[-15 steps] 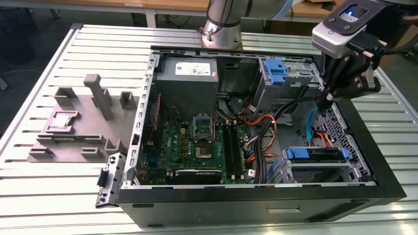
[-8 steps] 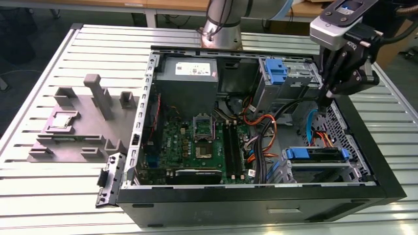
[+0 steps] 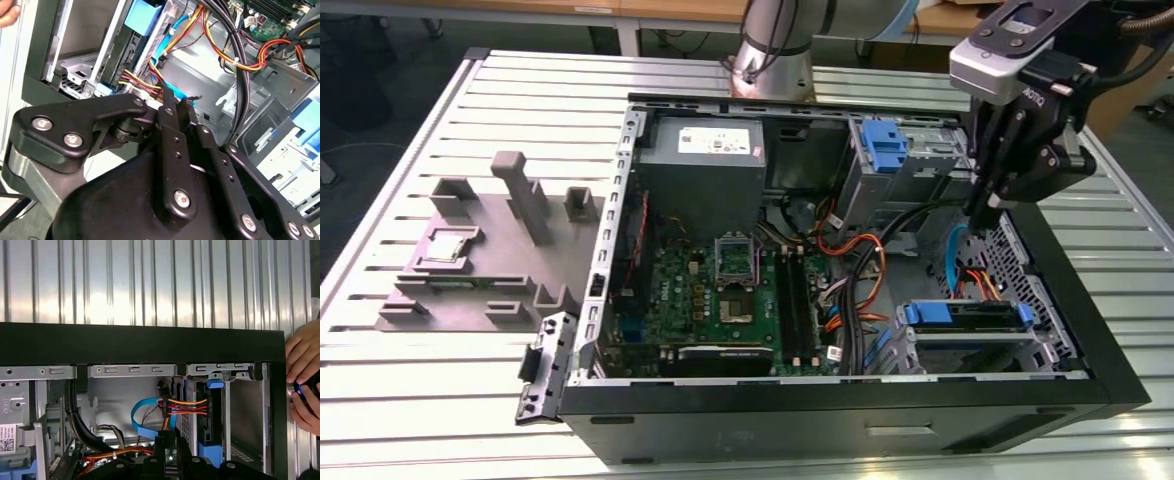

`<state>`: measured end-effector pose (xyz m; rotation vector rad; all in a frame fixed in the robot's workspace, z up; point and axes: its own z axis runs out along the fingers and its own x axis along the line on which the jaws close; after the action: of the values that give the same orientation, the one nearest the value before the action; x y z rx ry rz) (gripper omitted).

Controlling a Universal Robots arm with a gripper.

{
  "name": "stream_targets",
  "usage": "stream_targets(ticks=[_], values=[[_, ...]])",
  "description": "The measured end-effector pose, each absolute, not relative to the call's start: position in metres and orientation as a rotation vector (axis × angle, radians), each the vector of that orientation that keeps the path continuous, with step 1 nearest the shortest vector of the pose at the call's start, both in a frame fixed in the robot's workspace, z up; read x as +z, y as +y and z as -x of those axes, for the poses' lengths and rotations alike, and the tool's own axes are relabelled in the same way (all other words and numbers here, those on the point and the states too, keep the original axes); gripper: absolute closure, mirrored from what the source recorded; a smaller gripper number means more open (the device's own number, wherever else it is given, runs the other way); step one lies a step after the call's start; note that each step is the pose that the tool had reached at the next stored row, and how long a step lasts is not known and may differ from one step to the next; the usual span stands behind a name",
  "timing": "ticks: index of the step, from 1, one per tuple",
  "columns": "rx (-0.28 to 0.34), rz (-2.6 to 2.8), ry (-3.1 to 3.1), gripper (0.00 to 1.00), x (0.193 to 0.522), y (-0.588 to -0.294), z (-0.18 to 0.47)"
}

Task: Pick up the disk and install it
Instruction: 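Insert the second disk wire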

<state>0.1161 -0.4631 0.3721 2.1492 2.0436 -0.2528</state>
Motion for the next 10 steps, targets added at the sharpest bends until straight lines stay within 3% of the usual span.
stream_targets(ticks=[10], values=[[-0.253,-2.15,2.044,0.76,0.3744,-0.4618,-0.1165]])
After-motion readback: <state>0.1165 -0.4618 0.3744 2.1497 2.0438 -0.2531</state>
